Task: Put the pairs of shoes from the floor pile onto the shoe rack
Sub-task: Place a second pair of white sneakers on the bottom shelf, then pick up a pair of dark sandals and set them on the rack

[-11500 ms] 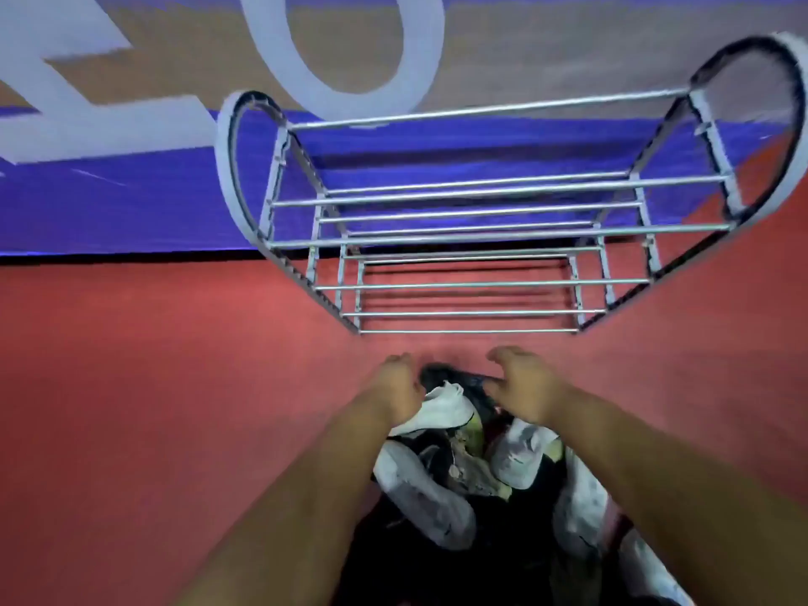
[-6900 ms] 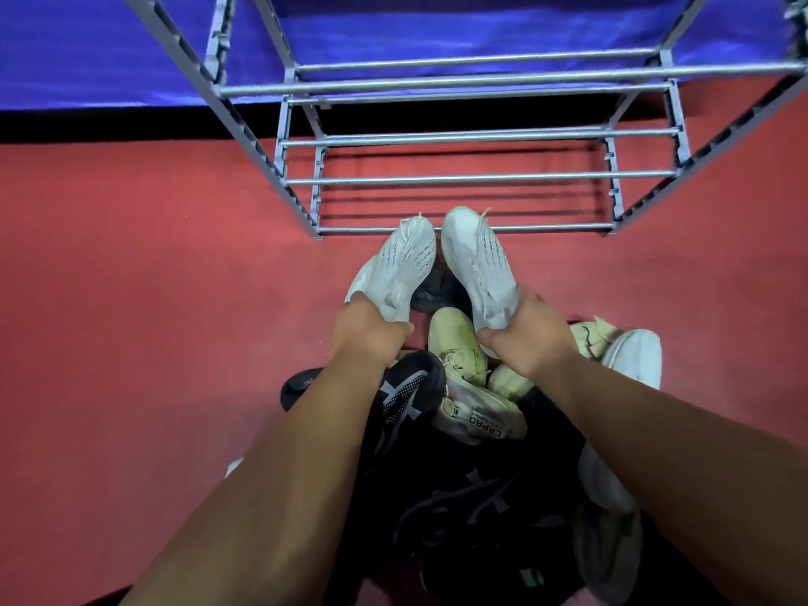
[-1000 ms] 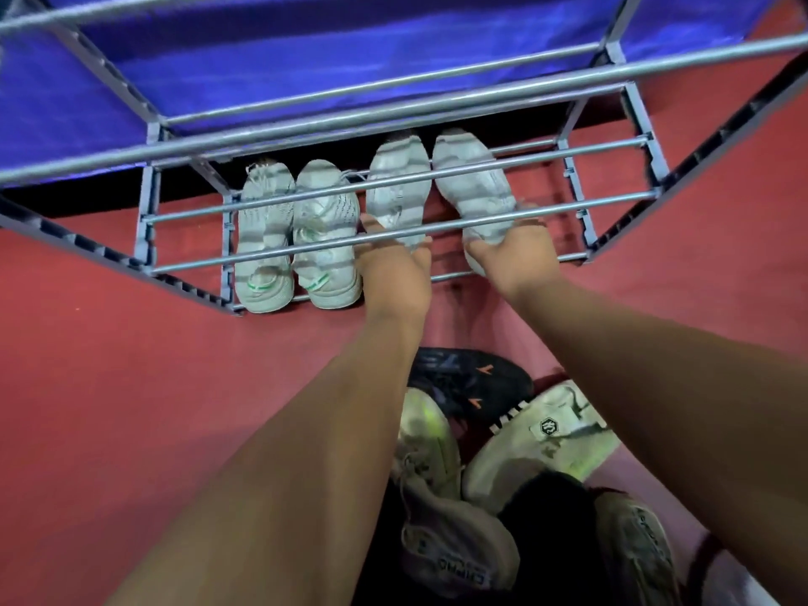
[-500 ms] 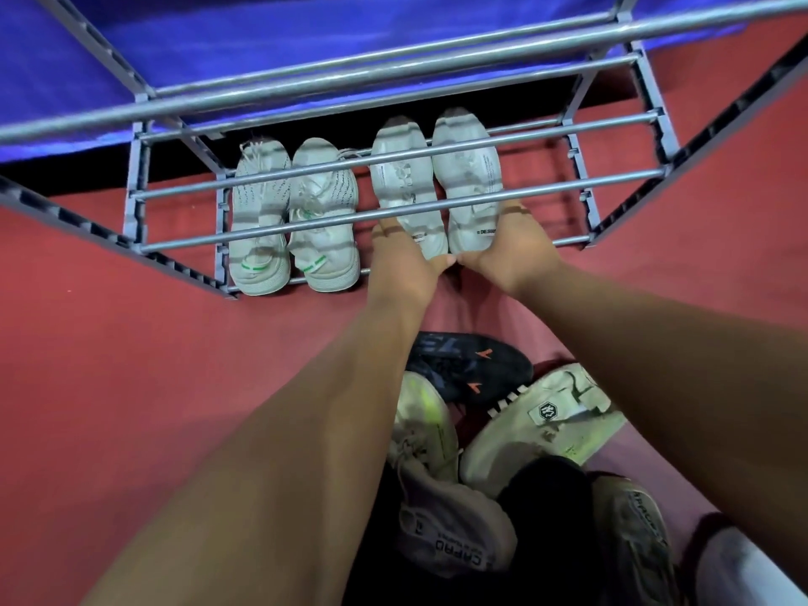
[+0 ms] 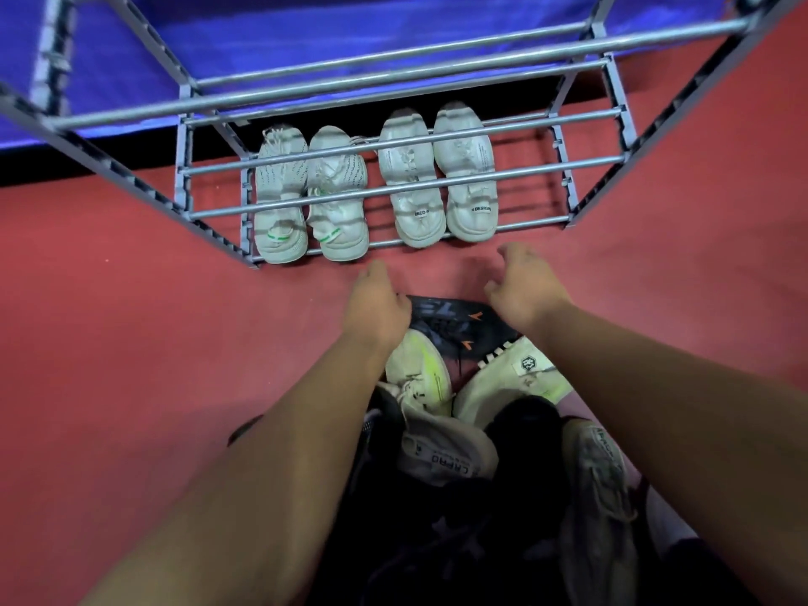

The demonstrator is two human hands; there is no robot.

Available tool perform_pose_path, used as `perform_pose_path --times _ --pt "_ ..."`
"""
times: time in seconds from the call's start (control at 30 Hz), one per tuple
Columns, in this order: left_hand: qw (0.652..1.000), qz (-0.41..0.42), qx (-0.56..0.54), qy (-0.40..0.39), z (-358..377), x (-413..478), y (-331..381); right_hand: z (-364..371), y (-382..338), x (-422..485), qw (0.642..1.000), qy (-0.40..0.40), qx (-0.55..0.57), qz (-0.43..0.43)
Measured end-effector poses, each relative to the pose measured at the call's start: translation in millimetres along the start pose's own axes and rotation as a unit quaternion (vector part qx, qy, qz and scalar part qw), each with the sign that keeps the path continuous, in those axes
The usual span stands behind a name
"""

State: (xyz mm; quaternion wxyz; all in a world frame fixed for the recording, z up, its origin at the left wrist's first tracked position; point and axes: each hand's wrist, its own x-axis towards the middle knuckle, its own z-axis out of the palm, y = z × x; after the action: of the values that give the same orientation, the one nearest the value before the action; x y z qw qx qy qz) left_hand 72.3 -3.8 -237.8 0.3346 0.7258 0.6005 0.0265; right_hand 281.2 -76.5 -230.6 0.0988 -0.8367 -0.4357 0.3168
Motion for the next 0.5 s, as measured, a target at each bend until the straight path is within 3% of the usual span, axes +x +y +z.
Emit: perform_pose_path --times 0.2,0.3,0.4,0.5 --pt "0.995 -0.038 0.054 -0.074 -27.7 -69.9 -31.1 2.2 -2.4 -69.4 0.994 -0.089 -0.065 0.009" --pt "0.987 -0.052 0.104 -0.114 -40.6 -96.7 -33.7 12.3 -16.1 -106.4 0.984 -0.132 -0.114 -0.045" --pt "0.977 -0.090 0.078 -0.178 -40.6 -124.6 -43.7 23.3 -29.0 -138.8 0.971 -0.191 -0.127 -0.066" --pt "0.980 -0.082 0.034 -0.178 -37.5 -152.0 -54.0 40.3 -31.5 -161.8 0.960 -0.241 -0.128 -0.066"
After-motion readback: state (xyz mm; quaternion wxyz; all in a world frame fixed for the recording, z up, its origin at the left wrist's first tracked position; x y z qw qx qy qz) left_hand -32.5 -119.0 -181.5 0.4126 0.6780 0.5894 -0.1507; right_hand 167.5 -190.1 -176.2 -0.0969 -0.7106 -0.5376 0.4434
